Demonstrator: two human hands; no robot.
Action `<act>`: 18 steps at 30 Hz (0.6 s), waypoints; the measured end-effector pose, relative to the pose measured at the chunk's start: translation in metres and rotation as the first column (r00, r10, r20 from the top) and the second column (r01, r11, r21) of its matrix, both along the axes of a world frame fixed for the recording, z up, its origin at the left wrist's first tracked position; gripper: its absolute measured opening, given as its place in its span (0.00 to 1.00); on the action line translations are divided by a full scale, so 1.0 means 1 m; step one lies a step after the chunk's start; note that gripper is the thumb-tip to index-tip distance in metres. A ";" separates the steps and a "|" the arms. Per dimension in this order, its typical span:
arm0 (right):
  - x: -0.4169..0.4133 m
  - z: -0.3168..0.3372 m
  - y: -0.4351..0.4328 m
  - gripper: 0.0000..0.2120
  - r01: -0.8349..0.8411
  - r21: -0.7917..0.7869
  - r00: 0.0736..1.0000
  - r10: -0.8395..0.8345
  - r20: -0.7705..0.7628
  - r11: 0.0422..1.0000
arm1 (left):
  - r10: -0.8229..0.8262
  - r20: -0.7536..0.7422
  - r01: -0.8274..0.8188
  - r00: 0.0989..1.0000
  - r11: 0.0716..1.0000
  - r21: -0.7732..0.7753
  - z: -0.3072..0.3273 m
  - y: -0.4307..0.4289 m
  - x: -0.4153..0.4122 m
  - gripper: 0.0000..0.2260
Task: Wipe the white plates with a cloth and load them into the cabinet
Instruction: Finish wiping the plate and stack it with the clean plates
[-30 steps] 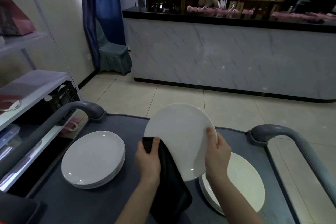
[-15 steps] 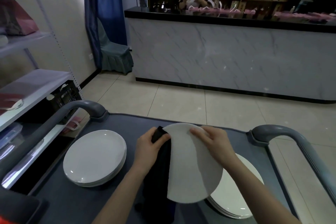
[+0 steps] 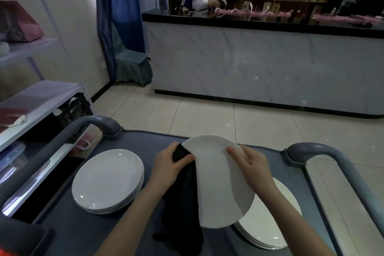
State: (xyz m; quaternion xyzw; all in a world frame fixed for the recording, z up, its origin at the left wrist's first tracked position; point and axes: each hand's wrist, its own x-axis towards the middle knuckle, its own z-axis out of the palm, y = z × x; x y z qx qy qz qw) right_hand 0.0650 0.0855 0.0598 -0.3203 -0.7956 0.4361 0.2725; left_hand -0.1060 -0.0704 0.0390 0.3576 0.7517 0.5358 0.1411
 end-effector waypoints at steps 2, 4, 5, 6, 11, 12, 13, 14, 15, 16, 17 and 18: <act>-0.003 0.005 -0.001 0.20 -0.109 0.069 0.991 0.103 0.088 0.992 | -0.141 -0.032 0.138 0.990 0.988 -0.074 0.006 0.004 -0.004 0.14; -0.005 0.006 -0.003 0.23 -0.127 0.080 0.989 0.120 0.082 0.989 | -0.150 -0.034 0.146 0.988 0.985 -0.091 0.006 0.006 -0.003 0.13; -0.006 0.005 -0.004 0.23 -0.105 0.086 0.993 0.101 0.056 0.991 | -0.091 -0.024 0.089 0.996 0.994 -0.068 0.004 0.006 -0.001 0.13; -0.007 0.004 -0.005 0.24 -0.070 0.090 0.997 0.068 0.024 0.993 | -0.005 0.001 0.005 1.000 0.999 -0.035 0.002 0.006 0.001 0.13; -0.011 -0.009 -0.025 0.25 0.245 -0.189 0.940 -0.281 -0.194 0.951 | 0.450 0.268 -0.467 0.852 0.884 -0.002 -0.011 0.003 0.024 0.12; -0.015 -0.012 -0.033 0.25 0.323 -0.286 0.893 -0.390 -0.223 0.902 | 0.493 0.346 -0.523 0.798 0.852 -0.008 -0.014 0.005 0.034 0.11; -0.020 -0.015 -0.041 0.24 0.390 -0.376 0.838 -0.494 -0.233 0.840 | 0.523 0.423 -0.574 0.740 0.819 -0.009 -0.018 0.009 0.047 0.11; -0.027 -0.019 -0.048 0.23 0.445 -0.441 0.783 -0.577 -0.231 0.780 | 0.538 0.499 -0.612 0.679 0.791 -0.020 -0.022 0.014 0.059 0.12; -0.034 -0.021 -0.054 0.22 0.485 -0.483 0.737 -0.638 -0.224 0.730 | 0.536 0.566 -0.630 0.627 0.776 -0.037 -0.024 0.019 0.072 0.16; -0.039 -0.023 -0.059 0.20 0.497 -0.510 0.709 -0.668 -0.228 0.702 | 0.526 0.617 -0.635 0.586 0.771 -0.053 -0.026 0.023 0.082 0.20; -0.042 -0.023 -0.063 0.18 0.489 -0.519 0.706 -0.667 -0.236 0.701 | 0.515 0.648 -0.632 0.561 0.772 -0.067 -0.029 0.026 0.089 0.21; -0.042 -0.025 -0.062 0.17 0.465 -0.502 0.737 -0.633 -0.236 0.729 | 0.509 0.662 -0.625 0.550 0.777 -0.079 -0.031 0.026 0.089 0.21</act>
